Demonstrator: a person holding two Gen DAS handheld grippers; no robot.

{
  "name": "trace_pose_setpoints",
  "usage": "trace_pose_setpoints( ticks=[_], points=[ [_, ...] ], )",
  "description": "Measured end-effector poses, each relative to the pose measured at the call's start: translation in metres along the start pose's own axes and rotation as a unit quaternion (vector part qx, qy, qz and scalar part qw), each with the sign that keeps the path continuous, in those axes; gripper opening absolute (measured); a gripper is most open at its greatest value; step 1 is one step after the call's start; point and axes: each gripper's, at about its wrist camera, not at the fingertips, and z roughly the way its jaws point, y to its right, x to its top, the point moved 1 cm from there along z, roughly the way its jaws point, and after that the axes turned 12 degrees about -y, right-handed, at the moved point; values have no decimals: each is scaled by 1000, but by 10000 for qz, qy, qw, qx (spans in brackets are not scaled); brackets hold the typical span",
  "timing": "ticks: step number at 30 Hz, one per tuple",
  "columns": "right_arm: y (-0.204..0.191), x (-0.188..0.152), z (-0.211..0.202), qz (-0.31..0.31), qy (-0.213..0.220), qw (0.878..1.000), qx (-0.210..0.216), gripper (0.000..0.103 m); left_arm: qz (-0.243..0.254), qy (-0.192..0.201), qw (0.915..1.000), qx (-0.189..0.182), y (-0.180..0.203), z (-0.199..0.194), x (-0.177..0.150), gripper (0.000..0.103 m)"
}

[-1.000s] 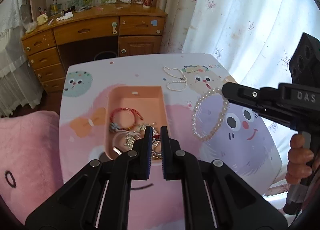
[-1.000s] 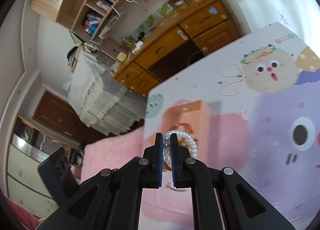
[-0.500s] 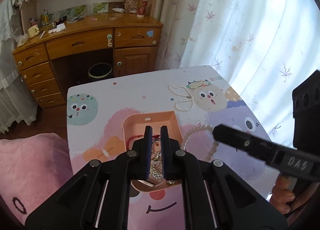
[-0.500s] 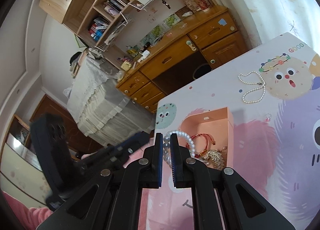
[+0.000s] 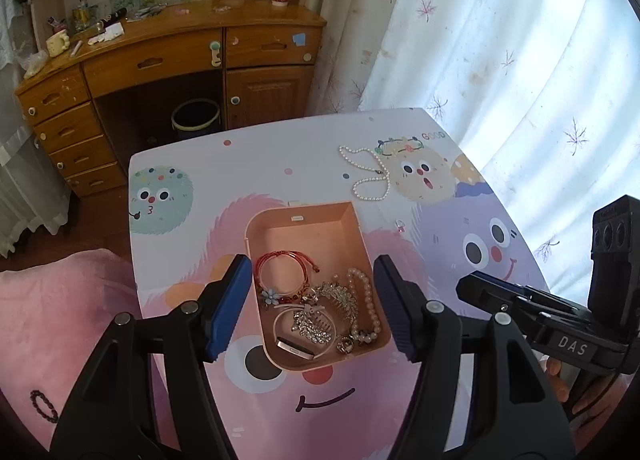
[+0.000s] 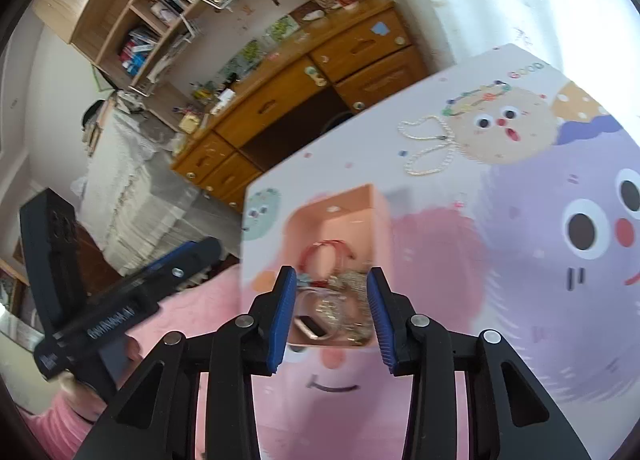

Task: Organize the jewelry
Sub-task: 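Grasp the pearl necklace with left tool while right tool grasps pink-gem ring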

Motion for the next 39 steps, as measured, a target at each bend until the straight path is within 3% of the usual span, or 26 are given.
trace_pose_setpoints(
  ticks=[5, 8, 10, 14, 22, 25, 29, 33, 39],
  points=[
    [38, -1, 5, -288, -69, 9965, -787, 38, 137, -435, 9988, -165, 11, 15, 19, 61],
    [49, -3, 13, -711, -22, 9885, -1337, 49, 307, -655, 9972, -184, 23, 25, 36, 61],
    [54, -4, 22, -1172, 26, 9763, -1822, 50, 363, -840, 9954, -279, 32, 34, 50, 61],
    [58, -2, 41, -1900, 97, 9540, -2317, 50, 439, -1290, 9898, -405, 50, 58, 84, 63],
    [68, 23, 79, -2906, 252, 9204, -2602, 50, 864, -2148, 9727, -141, 95, 140, 152, 72],
    [75, 36, 97, -3257, 271, 9072, -2649, 50, 1223, -2332, 9647, 102, 114, 178, 166, 72],
    [86, 50, 119, -3542, 342, 8955, -2672, 50, 1397, -2619, 9549, 117, 127, 223, 172, 72],
    [97, 60, 135, -3501, 259, 9033, -2468, 50, 1605, -2736, 9475, 409, 134, 258, 175, 72],
    [112, 73, 153, -3377, 125, 9146, -2222, 49, 1696, -2844, 9422, 510, 138, 295, 175, 72]
  ],
)
